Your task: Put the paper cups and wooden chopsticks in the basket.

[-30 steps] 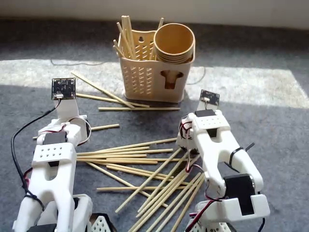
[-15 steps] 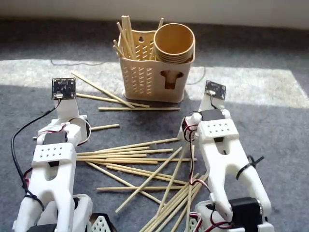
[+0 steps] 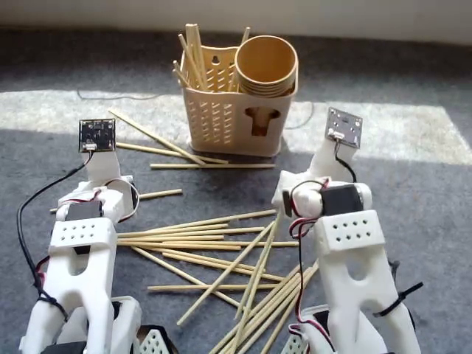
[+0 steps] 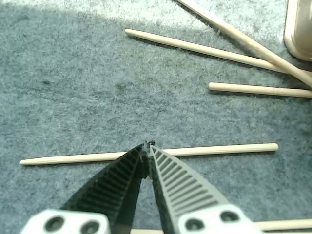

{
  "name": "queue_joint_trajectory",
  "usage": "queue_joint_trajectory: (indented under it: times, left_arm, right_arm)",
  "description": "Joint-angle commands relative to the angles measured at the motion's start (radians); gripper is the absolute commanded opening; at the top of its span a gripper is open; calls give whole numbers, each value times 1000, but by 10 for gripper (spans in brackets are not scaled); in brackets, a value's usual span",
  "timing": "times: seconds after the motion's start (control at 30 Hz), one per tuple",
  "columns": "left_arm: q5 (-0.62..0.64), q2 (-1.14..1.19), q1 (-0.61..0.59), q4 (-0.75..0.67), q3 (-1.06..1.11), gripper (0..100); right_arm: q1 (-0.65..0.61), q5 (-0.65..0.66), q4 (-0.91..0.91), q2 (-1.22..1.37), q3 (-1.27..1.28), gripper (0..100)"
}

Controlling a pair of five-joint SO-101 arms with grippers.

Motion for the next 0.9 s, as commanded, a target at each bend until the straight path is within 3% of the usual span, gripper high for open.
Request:
queue_joint_trajectory:
  times: [0.0,0.33,0.4,0.57,0.87]
  left_arm:
    - [-8,-16,-13,-15,-4,24]
    - [-8,-16,-13,-15,-4,24]
    - [-8,-16,-13,-15,-4,24]
    - [-8,-16,-15,-15,-4,24]
    - [-8,-16,-15,-15,-4,24]
  right_arm:
    - [-42,-3,-5,-99,-47,5]
    - [-51,-2,-27,-171,-341,5]
    - [-53,48,-38,-171,-403,5]
    - [-53,160,-196,-174,-473,5]
    - [-53,166,-421,-171,-472,5]
